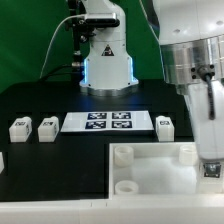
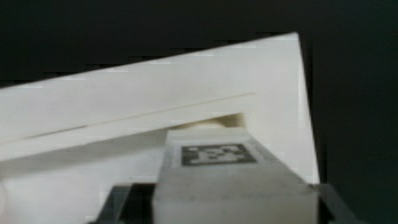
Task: Assemble one leg
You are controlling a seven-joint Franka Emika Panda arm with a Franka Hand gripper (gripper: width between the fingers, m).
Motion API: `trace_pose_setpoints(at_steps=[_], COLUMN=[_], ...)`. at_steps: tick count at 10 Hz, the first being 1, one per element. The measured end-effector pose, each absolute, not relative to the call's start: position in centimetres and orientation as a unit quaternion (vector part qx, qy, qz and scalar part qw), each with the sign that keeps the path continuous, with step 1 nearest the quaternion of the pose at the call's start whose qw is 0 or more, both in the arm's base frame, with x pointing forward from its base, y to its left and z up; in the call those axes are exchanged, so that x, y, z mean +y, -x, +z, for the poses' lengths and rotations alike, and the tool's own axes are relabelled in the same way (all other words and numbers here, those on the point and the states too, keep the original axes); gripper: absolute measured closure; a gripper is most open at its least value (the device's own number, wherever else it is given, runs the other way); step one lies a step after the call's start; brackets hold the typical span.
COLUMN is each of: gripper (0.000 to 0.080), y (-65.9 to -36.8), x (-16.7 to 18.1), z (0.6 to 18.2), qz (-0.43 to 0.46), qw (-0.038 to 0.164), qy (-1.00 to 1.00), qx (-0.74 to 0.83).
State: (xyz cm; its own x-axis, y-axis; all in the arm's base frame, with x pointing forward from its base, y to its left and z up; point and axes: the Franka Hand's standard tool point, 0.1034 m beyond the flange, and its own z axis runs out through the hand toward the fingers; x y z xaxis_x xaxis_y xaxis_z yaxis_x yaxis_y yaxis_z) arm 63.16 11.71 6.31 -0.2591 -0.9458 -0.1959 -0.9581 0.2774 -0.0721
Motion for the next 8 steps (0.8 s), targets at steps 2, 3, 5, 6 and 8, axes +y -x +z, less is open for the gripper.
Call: trace_pose_setpoints(at_steps=[2, 3, 5, 6, 8], gripper=[0.0506, 0.0506, 0.0455, 0.0272, 0.0158], y=[-63.14, -63.12, -63.05, -63.04, -63.00], x=[11.68, 11.56, 11.60, 11.61, 11.78], z=[6.32, 6.32, 6.22, 6.21, 6.54], qz=[0.038, 0.036, 0.036, 0.036, 0.030], qw=[0.103, 0.100, 0.099, 0.099, 0.105], qy=[0.569, 0.558, 0.561, 0.562, 0.566], qx=[0.815, 0.823, 0.821, 0.821, 0.817])
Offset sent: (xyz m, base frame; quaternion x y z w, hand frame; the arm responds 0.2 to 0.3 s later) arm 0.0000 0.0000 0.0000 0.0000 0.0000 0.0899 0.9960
